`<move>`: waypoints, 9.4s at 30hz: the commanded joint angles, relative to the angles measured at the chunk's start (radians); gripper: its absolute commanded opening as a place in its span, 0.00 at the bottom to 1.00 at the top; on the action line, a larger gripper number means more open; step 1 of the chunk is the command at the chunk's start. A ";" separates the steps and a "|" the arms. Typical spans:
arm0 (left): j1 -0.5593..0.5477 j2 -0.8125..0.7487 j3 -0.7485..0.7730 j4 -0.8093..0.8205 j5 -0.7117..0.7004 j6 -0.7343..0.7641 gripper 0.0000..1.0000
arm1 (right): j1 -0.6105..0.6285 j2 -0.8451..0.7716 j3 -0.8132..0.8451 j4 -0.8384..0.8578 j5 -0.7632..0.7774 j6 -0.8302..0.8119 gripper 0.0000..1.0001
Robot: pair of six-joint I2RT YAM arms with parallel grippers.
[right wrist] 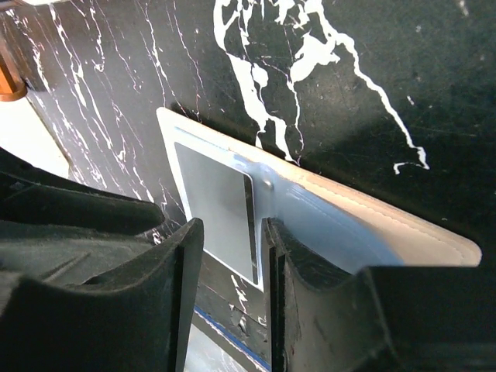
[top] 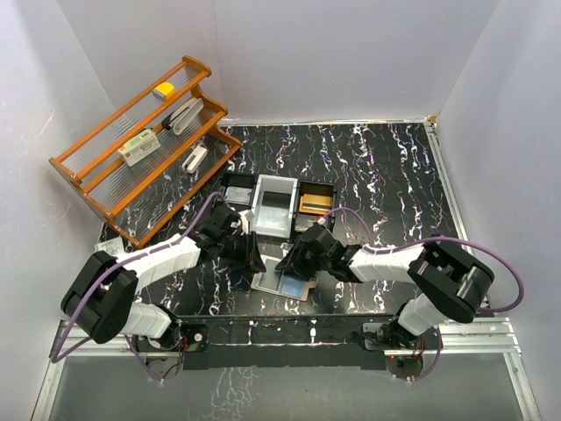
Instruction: Take the credit cards out of the card holder
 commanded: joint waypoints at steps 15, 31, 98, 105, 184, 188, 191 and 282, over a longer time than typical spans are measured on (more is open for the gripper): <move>-0.058 0.104 -0.029 -0.018 -0.066 -0.027 0.16 | 0.003 0.040 -0.058 0.156 -0.038 0.026 0.26; -0.059 0.083 0.011 -0.046 -0.107 0.007 0.22 | 0.003 0.038 -0.037 0.079 -0.002 0.014 0.28; -0.098 0.114 0.005 -0.100 -0.175 -0.018 0.10 | -0.031 0.009 -0.145 0.407 -0.216 -0.022 0.00; -0.096 0.101 -0.001 -0.109 -0.199 -0.020 0.09 | -0.087 -0.016 -0.176 0.340 -0.265 -0.071 0.00; -0.097 0.101 0.004 -0.088 -0.162 -0.018 0.08 | -0.196 -0.121 -0.177 0.213 -0.377 -0.168 0.00; -0.098 0.105 0.002 -0.087 -0.160 -0.018 0.08 | -0.222 -0.143 -0.180 0.146 -0.374 -0.201 0.00; -0.098 0.101 0.001 -0.088 -0.161 -0.020 0.08 | -0.228 -0.153 -0.185 0.131 -0.372 -0.206 0.00; -0.130 0.141 0.041 -0.068 -0.153 -0.012 0.10 | -0.087 -0.097 -0.196 0.259 -0.127 -0.100 0.00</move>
